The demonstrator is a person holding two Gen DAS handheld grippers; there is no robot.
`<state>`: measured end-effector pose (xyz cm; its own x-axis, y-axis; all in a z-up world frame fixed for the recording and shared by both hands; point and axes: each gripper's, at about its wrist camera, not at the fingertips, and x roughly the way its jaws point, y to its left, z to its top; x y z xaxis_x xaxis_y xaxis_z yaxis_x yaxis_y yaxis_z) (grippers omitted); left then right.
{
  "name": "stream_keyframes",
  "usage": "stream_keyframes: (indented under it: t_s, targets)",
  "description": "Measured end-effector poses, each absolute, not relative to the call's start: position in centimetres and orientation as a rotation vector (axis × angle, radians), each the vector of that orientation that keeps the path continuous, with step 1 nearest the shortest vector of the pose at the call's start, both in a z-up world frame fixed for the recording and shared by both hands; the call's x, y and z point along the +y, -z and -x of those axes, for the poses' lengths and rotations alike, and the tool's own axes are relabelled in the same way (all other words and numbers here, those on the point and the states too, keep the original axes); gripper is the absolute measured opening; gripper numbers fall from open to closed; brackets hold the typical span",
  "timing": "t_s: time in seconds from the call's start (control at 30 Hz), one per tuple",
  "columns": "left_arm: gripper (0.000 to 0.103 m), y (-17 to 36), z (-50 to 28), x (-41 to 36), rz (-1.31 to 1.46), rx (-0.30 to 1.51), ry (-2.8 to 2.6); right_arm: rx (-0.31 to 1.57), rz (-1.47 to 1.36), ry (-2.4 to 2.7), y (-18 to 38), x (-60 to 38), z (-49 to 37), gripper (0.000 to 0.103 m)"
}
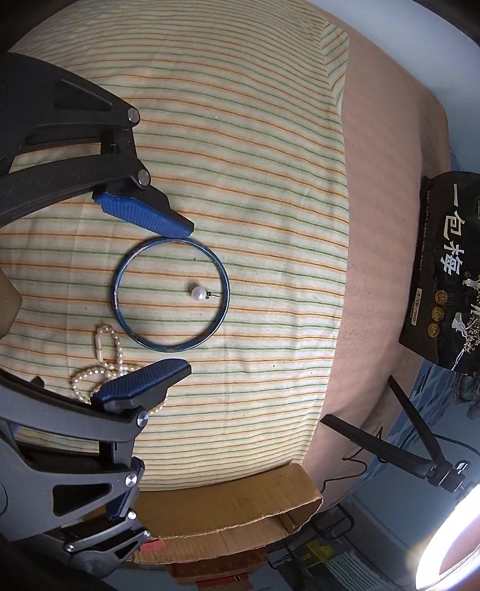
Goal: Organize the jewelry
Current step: 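Close the left tool on the blue bangle while the right tool grasps the pearl necklace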
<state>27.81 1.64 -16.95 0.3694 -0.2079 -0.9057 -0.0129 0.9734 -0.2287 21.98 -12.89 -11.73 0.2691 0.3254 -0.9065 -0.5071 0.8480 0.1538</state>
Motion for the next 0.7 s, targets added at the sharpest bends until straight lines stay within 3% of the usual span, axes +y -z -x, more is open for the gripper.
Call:
stream_keyframes:
  t_s: [0.7]
  targets:
    - [0.076,17.6,-28.3,-0.3,0.086,1.190,0.072,1.166,0.163,-0.551,11.6,-13.5,-22.2,0.084]
